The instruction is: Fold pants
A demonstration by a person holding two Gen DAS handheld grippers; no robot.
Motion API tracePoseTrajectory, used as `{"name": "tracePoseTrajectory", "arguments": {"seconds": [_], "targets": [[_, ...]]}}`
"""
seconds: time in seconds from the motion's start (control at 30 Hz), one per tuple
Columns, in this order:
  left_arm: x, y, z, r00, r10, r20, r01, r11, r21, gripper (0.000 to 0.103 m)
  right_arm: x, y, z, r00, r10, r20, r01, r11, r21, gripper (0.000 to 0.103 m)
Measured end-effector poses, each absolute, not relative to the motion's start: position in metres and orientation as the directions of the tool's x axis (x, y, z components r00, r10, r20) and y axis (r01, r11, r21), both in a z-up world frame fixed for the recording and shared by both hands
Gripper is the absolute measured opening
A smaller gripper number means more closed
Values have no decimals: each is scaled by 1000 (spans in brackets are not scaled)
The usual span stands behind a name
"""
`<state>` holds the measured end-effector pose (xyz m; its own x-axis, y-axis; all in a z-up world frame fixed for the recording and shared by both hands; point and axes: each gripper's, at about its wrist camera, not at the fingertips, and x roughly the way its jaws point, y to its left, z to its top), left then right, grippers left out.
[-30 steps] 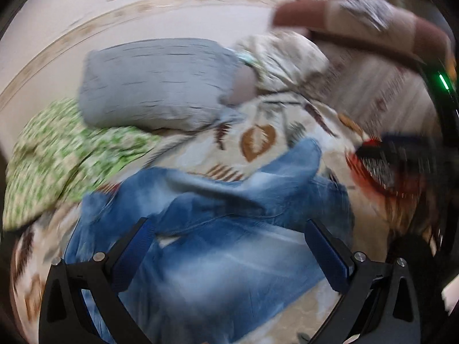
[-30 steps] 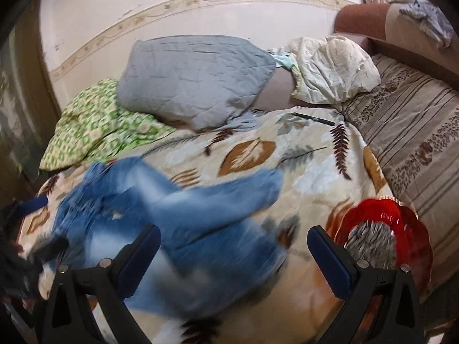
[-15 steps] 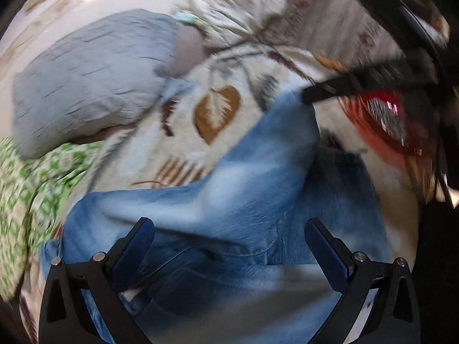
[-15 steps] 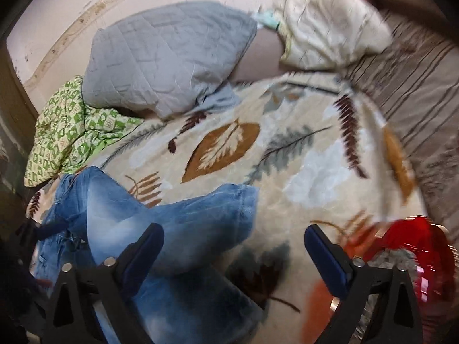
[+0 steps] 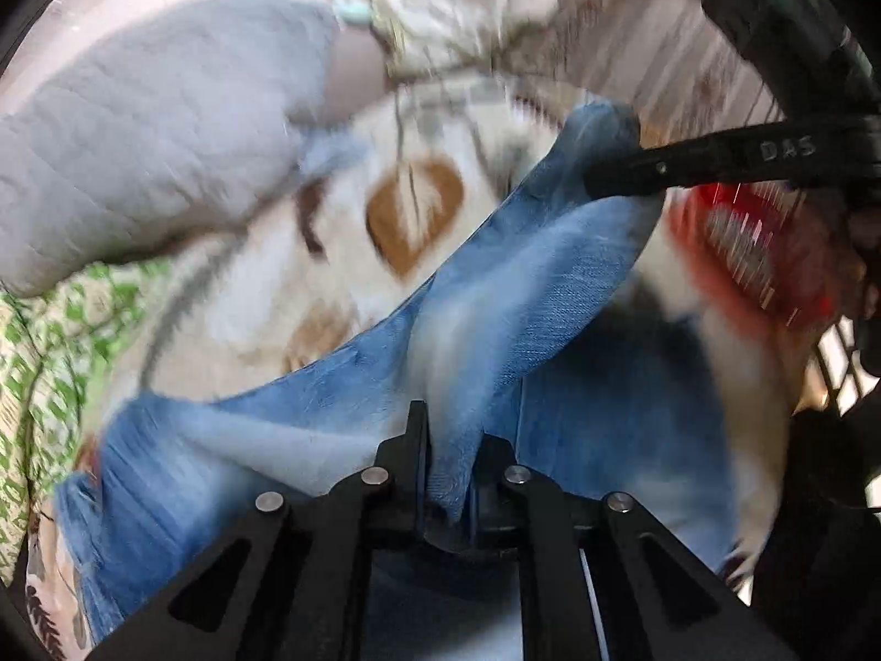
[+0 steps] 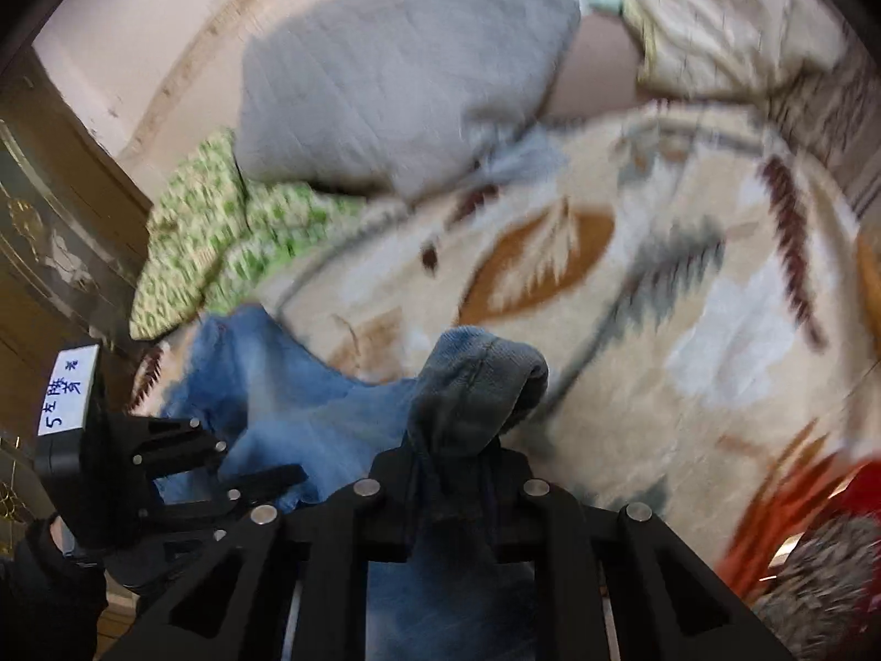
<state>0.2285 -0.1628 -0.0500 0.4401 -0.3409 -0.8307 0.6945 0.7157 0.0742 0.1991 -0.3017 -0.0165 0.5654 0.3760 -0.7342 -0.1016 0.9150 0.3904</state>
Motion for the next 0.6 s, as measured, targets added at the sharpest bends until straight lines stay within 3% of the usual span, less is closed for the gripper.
{"name": "tracePoseTrajectory", "arguments": {"seconds": [0.13, 0.27, 0.33, 0.37, 0.4, 0.5, 0.6], "targets": [[240, -177, -13, 514, -402, -758, 682, 728, 76, 11, 203, -315, 42, 646, 324, -691, -80, 929, 361, 18], [278, -200, -26, 506, -371, -778, 629, 776, 39, 13, 236, -328, 57, 644, 230, -729, -3, 954, 299, 20], [299, -212, -53, 479, -264, -837, 585, 807, 80, 37, 272, -335, 31, 561, 136, -817, 83, 972, 218, 40], [303, -212, -62, 483, -201, -852, 553, 825, 119, 65, 280, -336, 21, 521, 89, -849, 113, 979, 172, 58], [303, -207, -66, 492, -169, -854, 521, 843, 133, 80, 285, -336, 11, 487, 35, -873, 140, 983, 117, 64], [289, -189, -58, 494, -232, -838, 531, 844, 79, 81, 262, -334, 8, 520, 41, -853, 97, 990, 107, 74], [260, -176, -50, 520, -244, -818, 572, 811, 122, 82, 226, -331, 11, 540, 76, -838, 68, 989, 134, 74]]}}
